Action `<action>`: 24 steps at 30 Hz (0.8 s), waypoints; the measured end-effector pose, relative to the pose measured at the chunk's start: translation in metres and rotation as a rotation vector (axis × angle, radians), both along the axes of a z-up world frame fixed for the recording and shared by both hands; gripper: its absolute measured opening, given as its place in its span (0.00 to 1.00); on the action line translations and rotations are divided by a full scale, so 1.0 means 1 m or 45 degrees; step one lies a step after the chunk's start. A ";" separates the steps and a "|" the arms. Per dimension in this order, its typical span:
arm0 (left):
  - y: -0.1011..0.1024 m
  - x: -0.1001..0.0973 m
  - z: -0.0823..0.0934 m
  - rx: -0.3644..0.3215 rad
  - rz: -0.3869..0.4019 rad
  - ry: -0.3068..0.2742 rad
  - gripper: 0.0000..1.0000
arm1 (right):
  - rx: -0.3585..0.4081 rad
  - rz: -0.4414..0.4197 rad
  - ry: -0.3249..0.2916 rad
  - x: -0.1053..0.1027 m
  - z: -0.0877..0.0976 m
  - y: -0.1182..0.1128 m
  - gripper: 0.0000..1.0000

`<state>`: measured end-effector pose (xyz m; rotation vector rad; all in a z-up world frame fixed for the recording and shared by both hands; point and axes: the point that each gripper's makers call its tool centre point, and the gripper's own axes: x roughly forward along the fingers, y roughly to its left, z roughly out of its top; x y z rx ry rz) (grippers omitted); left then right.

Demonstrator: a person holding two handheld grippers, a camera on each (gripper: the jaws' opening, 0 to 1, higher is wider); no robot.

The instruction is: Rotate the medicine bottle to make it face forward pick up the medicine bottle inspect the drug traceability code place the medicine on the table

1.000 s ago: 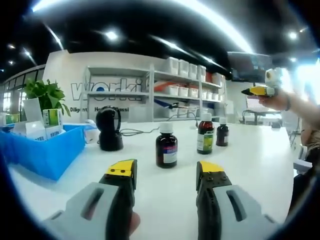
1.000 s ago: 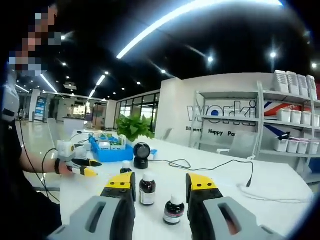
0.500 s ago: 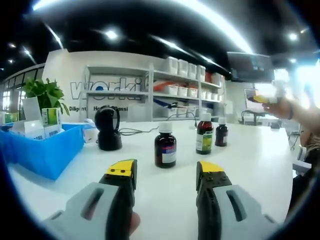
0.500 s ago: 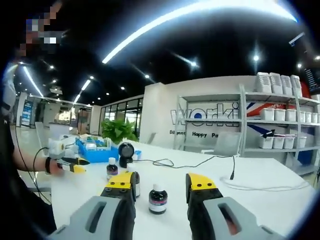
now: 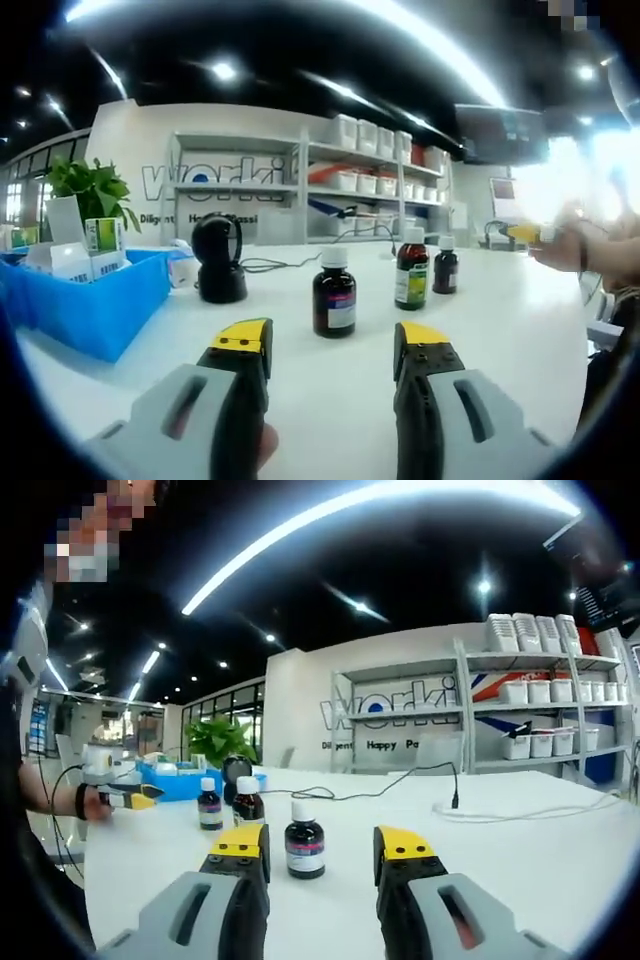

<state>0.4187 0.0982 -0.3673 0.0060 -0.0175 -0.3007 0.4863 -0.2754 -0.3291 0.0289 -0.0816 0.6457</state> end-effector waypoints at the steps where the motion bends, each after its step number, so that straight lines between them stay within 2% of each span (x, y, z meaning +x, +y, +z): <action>1: 0.001 0.001 0.000 0.020 0.019 -0.004 0.39 | 0.008 -0.009 0.003 0.001 -0.004 0.000 0.37; 5: -0.001 0.004 -0.002 0.021 0.009 0.015 0.38 | -0.009 -0.075 0.048 0.008 -0.029 -0.007 0.37; 6: 0.000 0.005 -0.003 0.008 0.009 0.030 0.38 | -0.038 -0.078 0.001 0.008 -0.020 -0.007 0.37; 7: 0.001 0.006 -0.004 0.004 0.013 0.038 0.38 | -0.021 -0.076 -0.011 0.008 -0.017 -0.008 0.37; 8: 0.001 0.007 -0.006 0.012 0.023 0.054 0.38 | 0.051 -0.055 0.035 0.007 -0.018 -0.007 0.38; 9: 0.001 0.008 -0.010 0.044 0.036 0.075 0.38 | 0.083 -0.041 0.102 0.007 -0.026 -0.008 0.38; 10: 0.000 0.008 -0.012 0.072 0.043 0.092 0.38 | 0.073 -0.053 0.145 0.007 -0.033 -0.011 0.39; 11: -0.001 0.010 -0.014 0.080 0.050 0.106 0.38 | 0.037 -0.063 0.128 0.008 -0.032 -0.012 0.37; 13: -0.001 0.012 -0.016 0.055 0.051 0.138 0.38 | 0.116 -0.072 0.165 0.010 -0.030 -0.012 0.36; 14: 0.002 0.013 -0.017 0.003 0.063 0.162 0.38 | 0.100 -0.076 0.161 0.011 -0.031 -0.013 0.36; 15: 0.006 0.016 -0.017 -0.004 0.076 0.167 0.39 | 0.100 -0.108 0.187 0.014 -0.033 -0.015 0.35; 16: 0.007 0.016 -0.018 -0.007 0.084 0.181 0.39 | 0.085 -0.129 0.182 0.014 -0.033 -0.016 0.33; 17: 0.007 0.015 -0.018 -0.008 0.082 0.176 0.38 | 0.061 -0.116 0.141 0.011 -0.029 -0.013 0.30; 20: -0.002 0.011 -0.005 0.030 0.030 0.065 0.38 | -0.017 -0.054 0.048 0.002 -0.023 0.001 0.33; 22: -0.007 0.006 -0.002 0.043 0.001 0.039 0.38 | -0.066 -0.009 -0.005 -0.004 -0.021 0.012 0.37; 24: -0.008 0.004 -0.001 0.048 0.004 0.027 0.38 | -0.151 0.006 -0.018 -0.008 -0.026 0.018 0.36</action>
